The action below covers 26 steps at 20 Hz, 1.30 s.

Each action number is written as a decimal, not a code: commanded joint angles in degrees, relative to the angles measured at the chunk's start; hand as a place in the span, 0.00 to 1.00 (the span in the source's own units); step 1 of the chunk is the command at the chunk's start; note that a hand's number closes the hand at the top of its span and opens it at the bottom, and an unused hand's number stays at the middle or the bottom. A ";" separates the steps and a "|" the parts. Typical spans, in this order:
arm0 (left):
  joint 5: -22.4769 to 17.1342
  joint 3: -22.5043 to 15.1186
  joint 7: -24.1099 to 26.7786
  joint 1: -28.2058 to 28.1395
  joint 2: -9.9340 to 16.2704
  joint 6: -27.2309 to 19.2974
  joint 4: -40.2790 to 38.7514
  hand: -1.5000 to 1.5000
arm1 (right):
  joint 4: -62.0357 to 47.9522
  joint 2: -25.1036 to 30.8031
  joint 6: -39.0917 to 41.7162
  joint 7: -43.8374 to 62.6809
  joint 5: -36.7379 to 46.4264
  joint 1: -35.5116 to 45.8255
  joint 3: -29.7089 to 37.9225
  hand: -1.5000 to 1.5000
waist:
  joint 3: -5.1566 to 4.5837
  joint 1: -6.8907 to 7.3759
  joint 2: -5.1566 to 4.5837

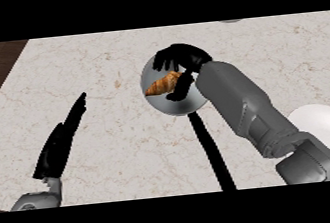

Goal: Pick the croissant from the plate and place it in the pan

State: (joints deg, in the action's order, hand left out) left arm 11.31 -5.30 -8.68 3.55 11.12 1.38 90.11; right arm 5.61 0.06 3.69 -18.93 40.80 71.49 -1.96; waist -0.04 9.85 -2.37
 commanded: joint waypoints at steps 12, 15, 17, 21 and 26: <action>1.00 -0.84 0.63 1.04 -0.92 -0.15 -1.86 0.50 | 0.34 -0.05 -5.02 -2.74 -20.48 1.12 15.73 0.00 | 0.10 0.34 0.00; 0.52 0.67 0.42 0.98 -0.78 -0.80 -2.49 0.50 | 0.23 -0.06 -8.65 -2.58 -24.39 0.88 19.31 0.00 | 0.08 -1.82 0.36; -0.70 1.82 1.61 0.45 -0.23 -0.35 -1.69 0.50 | 0.41 -0.06 -11.80 -0.04 -25.24 2.48 20.54 0.00 | 0.03 -1.78 0.09; -0.55 3.30 1.92 -0.86 1.21 -0.41 -2.04 0.50 | 1.48 5.15 -8.06 -2.08 -26.35 -0.56 22.39 0.00 | 0.09 -3.93 -0.14; -0.48 2.95 1.08 -1.78 0.63 -0.66 -0.80 0.50 | 2.54 11.72 -2.95 -5.92 -26.67 -1.88 23.02 0.00 | 0.17 -4.15 -0.15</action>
State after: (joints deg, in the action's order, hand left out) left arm 10.74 -2.35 -7.26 2.30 11.89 0.86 88.89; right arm 7.62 7.71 -1.94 -23.08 14.77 70.43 20.20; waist 0.10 6.19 -2.44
